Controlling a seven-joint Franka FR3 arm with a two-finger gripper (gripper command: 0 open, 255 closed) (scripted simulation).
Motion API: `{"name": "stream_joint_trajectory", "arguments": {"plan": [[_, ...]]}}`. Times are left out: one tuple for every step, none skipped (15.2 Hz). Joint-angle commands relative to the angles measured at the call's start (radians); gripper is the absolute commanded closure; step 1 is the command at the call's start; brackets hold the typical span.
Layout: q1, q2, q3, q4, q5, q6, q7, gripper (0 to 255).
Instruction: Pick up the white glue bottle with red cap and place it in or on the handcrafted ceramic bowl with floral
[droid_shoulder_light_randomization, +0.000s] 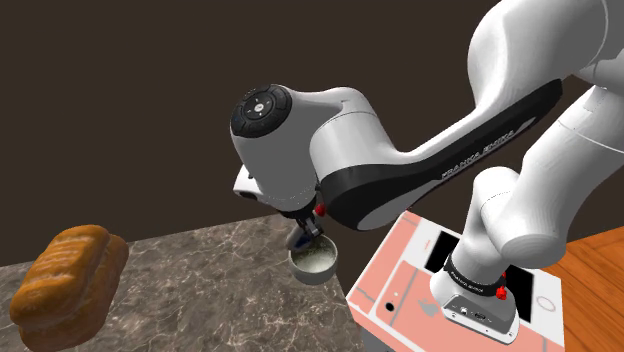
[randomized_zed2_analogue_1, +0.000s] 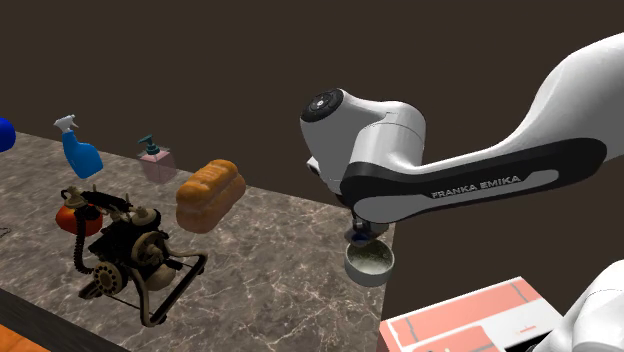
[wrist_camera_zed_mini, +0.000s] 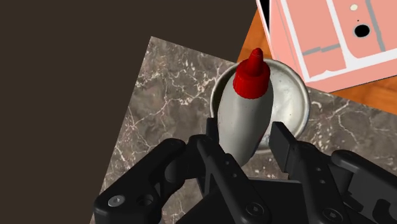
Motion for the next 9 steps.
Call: {"name": "stream_joint_trajectory", "arguments": {"plan": [[-0.001, 0.009, 0.001, -0.017, -0.005, 0.024, 0.010, 255], [-0.001, 0.014, 0.002, -0.025, -0.008, 0.036, 0.016, 255], [-0.002, 0.019, 0.003, -0.034, -0.012, 0.048, 0.022, 255], [-0.002, 0.025, 0.004, -0.042, -0.015, 0.060, 0.029, 255], [-0.003, 0.028, 0.005, -0.047, -0.017, 0.067, 0.032, 255], [-0.003, 0.028, 0.005, -0.047, -0.017, 0.067, 0.032, 255], [-0.003, 0.028, 0.005, -0.047, -0.017, 0.067, 0.032, 255], [-0.003, 0.028, 0.005, -0.047, -0.017, 0.067, 0.032, 255], [-0.003, 0.028, 0.005, -0.047, -0.017, 0.067, 0.032, 255]]}}
